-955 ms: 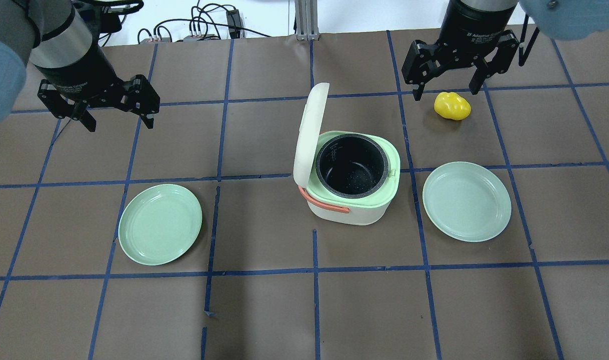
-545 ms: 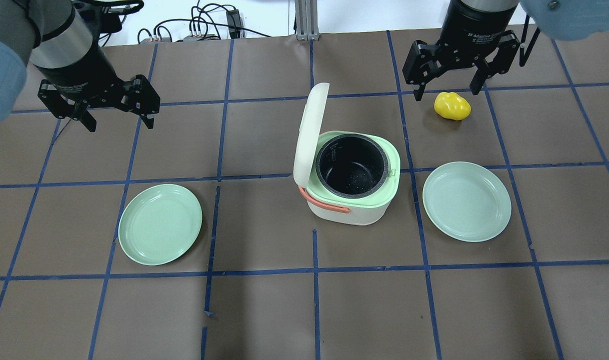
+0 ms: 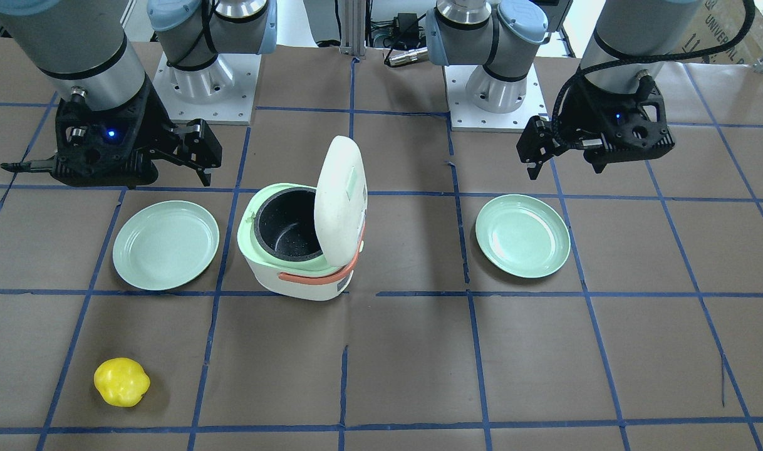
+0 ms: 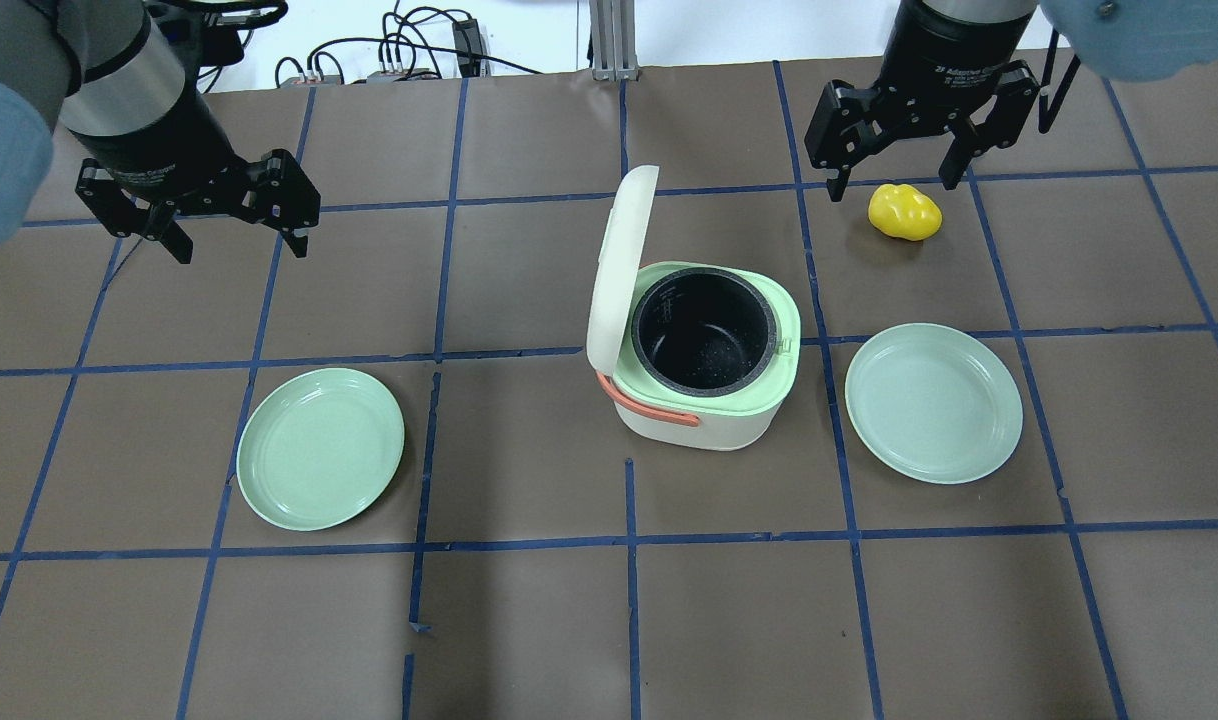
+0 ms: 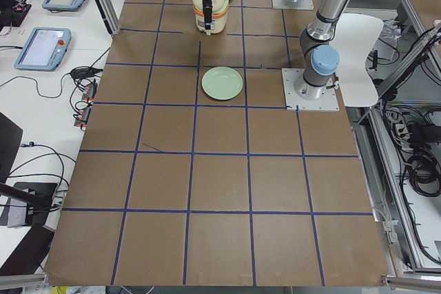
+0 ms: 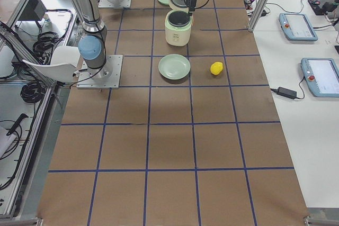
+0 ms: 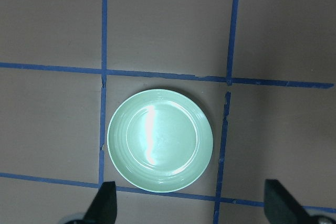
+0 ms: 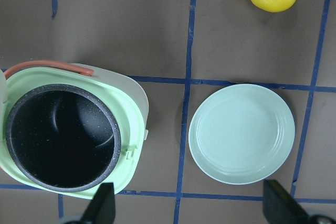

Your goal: Press rice cooker button

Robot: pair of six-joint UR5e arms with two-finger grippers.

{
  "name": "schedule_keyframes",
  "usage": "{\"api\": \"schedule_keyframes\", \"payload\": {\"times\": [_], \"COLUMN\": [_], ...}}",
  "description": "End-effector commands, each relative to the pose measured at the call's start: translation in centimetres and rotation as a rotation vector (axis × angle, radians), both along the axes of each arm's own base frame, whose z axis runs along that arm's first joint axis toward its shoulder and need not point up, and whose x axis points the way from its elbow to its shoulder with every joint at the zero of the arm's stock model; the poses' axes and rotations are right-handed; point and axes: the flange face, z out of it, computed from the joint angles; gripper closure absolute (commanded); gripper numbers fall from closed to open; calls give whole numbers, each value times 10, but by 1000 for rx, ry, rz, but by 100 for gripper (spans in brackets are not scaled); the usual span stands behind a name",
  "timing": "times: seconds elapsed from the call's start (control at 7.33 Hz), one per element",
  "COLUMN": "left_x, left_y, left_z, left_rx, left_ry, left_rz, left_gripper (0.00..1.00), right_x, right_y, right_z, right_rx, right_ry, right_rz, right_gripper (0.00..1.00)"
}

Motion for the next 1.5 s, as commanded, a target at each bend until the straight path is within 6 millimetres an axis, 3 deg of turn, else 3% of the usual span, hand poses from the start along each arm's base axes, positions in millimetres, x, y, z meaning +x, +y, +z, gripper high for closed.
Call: {"api": "schedule_keyframes", "payload": {"times": [0.0,1.36], "left_x": [0,0], "left_y": [0,0], "left_z": [0,0], "left_rx": [0,0], "left_ry": [0,0], "left_rz": [0,0], "left_gripper": [0,0], "right_x": [1,3], "right_y": [1,-1], "right_z": [2,3], "right_rx": [-3,-20], "right_ry": [-2,-2], "right_rz": [0,-5], "right_gripper": [1,1]}}
